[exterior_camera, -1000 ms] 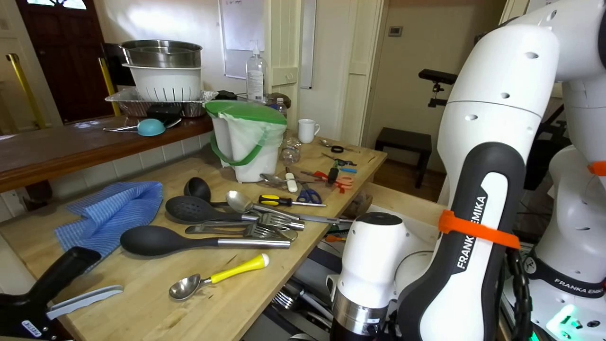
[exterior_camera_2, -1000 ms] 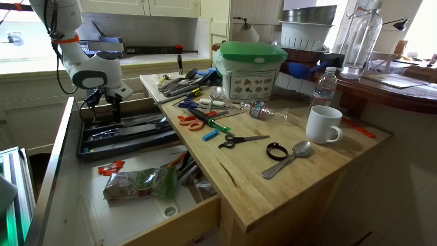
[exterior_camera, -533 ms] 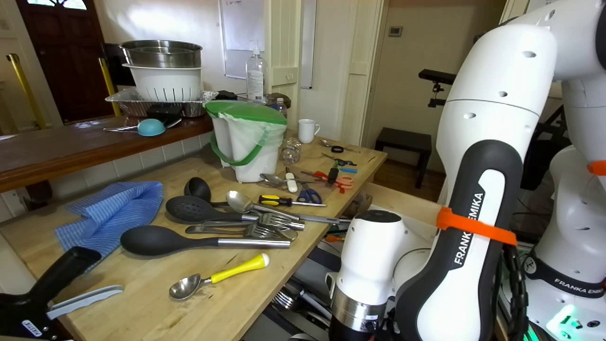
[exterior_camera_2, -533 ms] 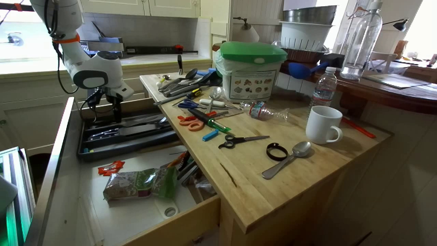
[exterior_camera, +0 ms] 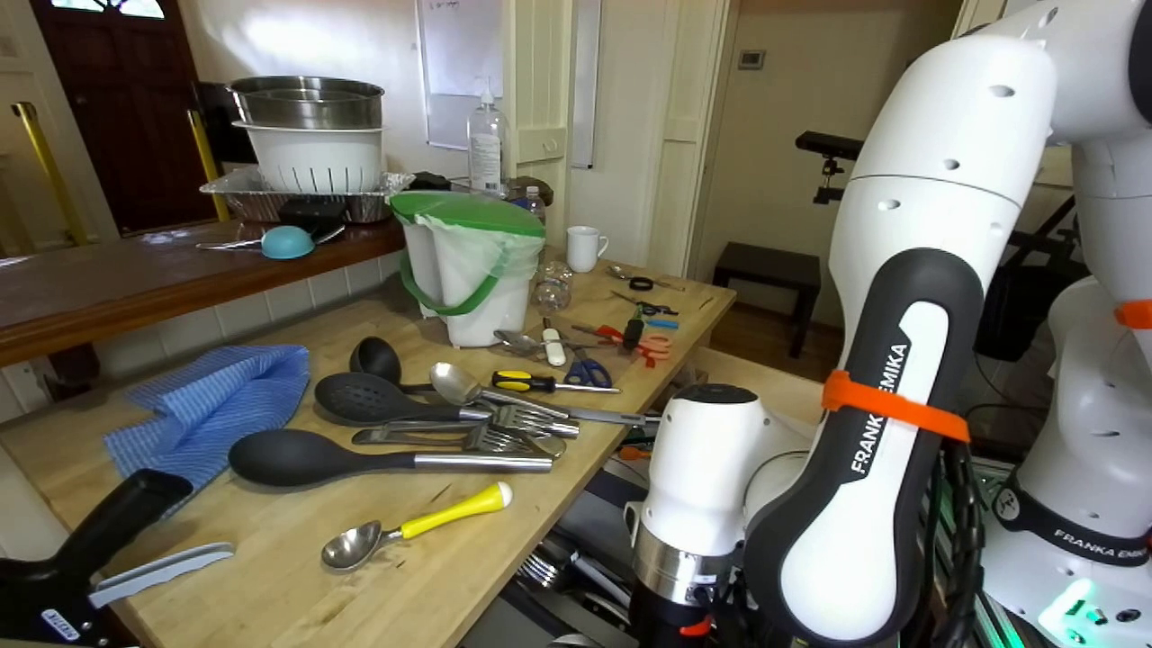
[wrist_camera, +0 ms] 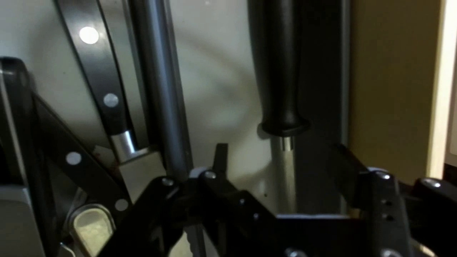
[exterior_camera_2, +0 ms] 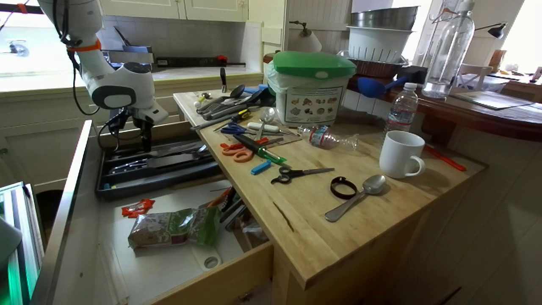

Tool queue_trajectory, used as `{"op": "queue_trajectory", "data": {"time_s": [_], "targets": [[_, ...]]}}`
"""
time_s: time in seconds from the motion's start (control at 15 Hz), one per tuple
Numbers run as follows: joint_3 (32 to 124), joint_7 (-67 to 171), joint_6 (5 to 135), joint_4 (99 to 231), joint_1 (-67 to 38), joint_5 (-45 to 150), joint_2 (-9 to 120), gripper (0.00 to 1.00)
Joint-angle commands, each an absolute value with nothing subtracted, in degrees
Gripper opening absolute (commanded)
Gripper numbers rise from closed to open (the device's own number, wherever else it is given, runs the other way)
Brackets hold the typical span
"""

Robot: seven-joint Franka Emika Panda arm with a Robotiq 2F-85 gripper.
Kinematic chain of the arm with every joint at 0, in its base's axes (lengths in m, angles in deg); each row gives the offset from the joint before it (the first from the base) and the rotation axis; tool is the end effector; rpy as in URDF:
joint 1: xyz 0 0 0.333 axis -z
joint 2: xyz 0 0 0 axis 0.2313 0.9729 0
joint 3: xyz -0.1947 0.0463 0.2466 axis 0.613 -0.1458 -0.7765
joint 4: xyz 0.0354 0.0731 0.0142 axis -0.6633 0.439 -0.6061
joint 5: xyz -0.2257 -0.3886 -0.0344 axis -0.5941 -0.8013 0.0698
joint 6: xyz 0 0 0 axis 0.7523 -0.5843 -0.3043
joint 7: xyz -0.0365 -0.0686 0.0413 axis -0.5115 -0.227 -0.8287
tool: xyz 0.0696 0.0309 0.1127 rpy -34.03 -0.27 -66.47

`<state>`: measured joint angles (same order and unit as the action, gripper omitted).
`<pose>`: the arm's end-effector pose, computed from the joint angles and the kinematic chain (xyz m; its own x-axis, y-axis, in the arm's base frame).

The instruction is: Remove the knife sharpener from the drawer

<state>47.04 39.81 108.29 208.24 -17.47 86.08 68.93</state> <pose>0.4535 0.2718 0.0565 0.9388 -0.3337 -0.0848 -0.3424 -0.8792 -0.3314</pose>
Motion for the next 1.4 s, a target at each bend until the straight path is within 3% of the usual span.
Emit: {"op": "queue_trajectory", "data": {"time_s": [0.0,0.2,0.47,0.93,1.13,1.33], "targets": [[47.47,38.70,105.22,208.87,-17.77,86.84,68.16,0.75],[47.91,38.67,104.50,208.26,-18.16,87.04,68.67,0.75],[51.53,36.10,102.56,207.32,-21.52,85.51,69.25,0.69],[61.31,29.45,99.03,202.60,-32.08,78.72,70.12,0.73],[64.67,25.57,94.15,199.39,-35.89,75.29,71.20,0.65],[65.68,23.27,89.00,196.89,-37.33,73.73,72.05,0.64]]}}
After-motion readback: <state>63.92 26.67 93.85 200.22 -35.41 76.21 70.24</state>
